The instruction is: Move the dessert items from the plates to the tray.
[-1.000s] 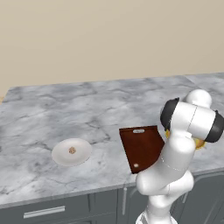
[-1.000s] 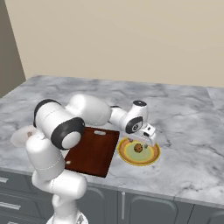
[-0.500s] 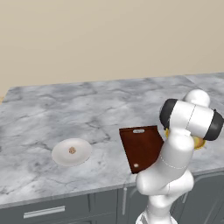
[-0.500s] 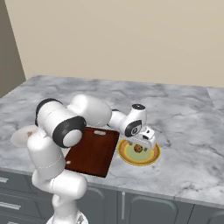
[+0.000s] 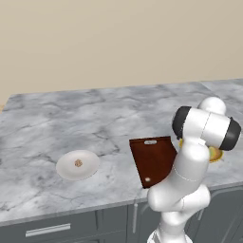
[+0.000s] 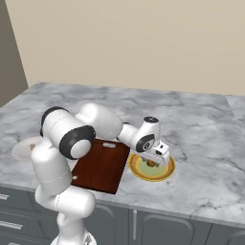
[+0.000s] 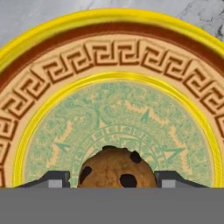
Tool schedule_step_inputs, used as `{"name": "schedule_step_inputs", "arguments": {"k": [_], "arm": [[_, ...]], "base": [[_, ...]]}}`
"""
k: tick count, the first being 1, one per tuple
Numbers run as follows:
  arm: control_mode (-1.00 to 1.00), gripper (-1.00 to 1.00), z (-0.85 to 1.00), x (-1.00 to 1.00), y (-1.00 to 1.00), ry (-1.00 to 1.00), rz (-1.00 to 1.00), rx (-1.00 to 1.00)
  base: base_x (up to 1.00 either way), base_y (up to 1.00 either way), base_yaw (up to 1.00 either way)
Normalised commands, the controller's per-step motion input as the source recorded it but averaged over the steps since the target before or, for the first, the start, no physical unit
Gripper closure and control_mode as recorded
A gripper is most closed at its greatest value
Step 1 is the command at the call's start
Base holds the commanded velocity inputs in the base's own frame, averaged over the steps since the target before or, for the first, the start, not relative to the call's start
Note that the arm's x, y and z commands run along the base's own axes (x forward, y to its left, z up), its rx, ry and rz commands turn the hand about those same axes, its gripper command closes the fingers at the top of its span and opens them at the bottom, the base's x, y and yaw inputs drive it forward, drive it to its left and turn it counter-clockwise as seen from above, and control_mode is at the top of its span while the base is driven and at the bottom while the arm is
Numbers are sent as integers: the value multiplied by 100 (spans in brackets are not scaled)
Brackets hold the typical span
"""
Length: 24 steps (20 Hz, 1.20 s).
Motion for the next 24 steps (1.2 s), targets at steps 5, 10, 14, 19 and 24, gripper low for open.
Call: {"name": "schedule_step_inputs", "arguments": {"k": [5, 10, 14, 19, 24], "arm": [[-100, 100, 25, 0, 5, 0, 0, 0], [-100, 100, 63, -1, 68, 0, 0, 0], [-100, 100, 9, -8, 99, 1, 0, 0], [-100, 100, -14, -19, 88, 10, 0, 1], [-100, 100, -21, -1, 68, 11, 0, 0]], "base": [[0, 0, 0], [0, 0, 0], [0, 0, 0], [0, 0, 0], [0, 0, 0]]}}
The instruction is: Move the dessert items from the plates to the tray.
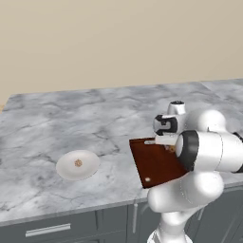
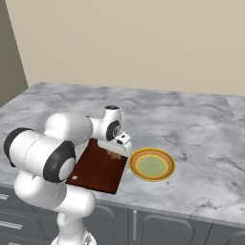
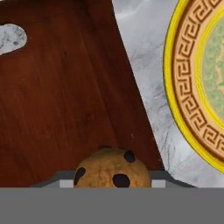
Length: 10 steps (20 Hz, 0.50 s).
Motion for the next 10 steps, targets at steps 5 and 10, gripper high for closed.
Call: {"name": "schedule_step_inputs", "arguments": {"k": [5, 10], "arm": [[-100, 100, -33, 1, 36, 3, 0, 6], [-100, -100, -5, 1, 3, 0, 0, 0]], "base": [[0, 0, 0], [0, 0, 0]]}}
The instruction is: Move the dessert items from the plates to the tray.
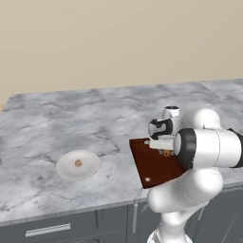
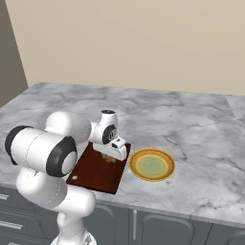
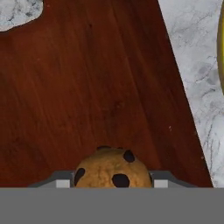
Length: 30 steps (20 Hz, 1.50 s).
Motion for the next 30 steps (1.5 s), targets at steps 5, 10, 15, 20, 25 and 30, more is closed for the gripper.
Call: {"name": "schedule_step_inputs", "arguments": {"k": [5, 10, 15, 20, 25, 30], "arm": [[-100, -100, 34, 0, 2, 0, 0, 0], [-100, -100, 45, -7, 44, 1, 0, 0], [-100, -100, 33, -21, 100, 2, 2, 0], [-100, -100, 37, -29, 100, 0, 2, -1], [-100, -100, 9, -13, 100, -1, 12, -5], [-100, -100, 3, -2, 100, -1, 29, -1]], "base": [[0, 0, 0], [0, 0, 0], [0, 0, 0], [0, 0, 0], [0, 0, 0], [0, 0, 0]]}}
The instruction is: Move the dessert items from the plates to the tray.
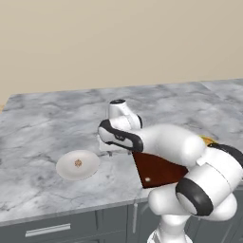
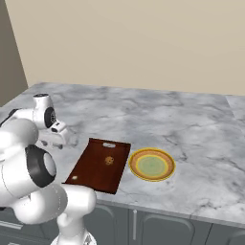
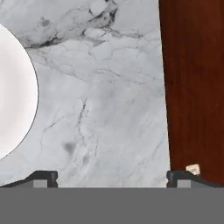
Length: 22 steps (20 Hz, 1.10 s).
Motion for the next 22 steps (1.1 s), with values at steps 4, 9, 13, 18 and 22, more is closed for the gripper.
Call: {"name": "schedule_step_inputs", "arguments": {"k": [4, 9, 13, 18, 22], "arm": [[-100, -100, 8, 0, 99, 0, 41, 0], [-100, -100, 0, -5, 77, -3, 45, -4], [-100, -100, 0, 0, 57, -8, 34, 0], [-100, -100, -1, 0, 12, -7, 5, 0], [-100, -100, -13, 29, 27, 0, 0, 2]], "base": [[0, 0, 0], [0, 0, 0], [0, 0, 0], [0, 0, 0], [0, 0, 0]]}}
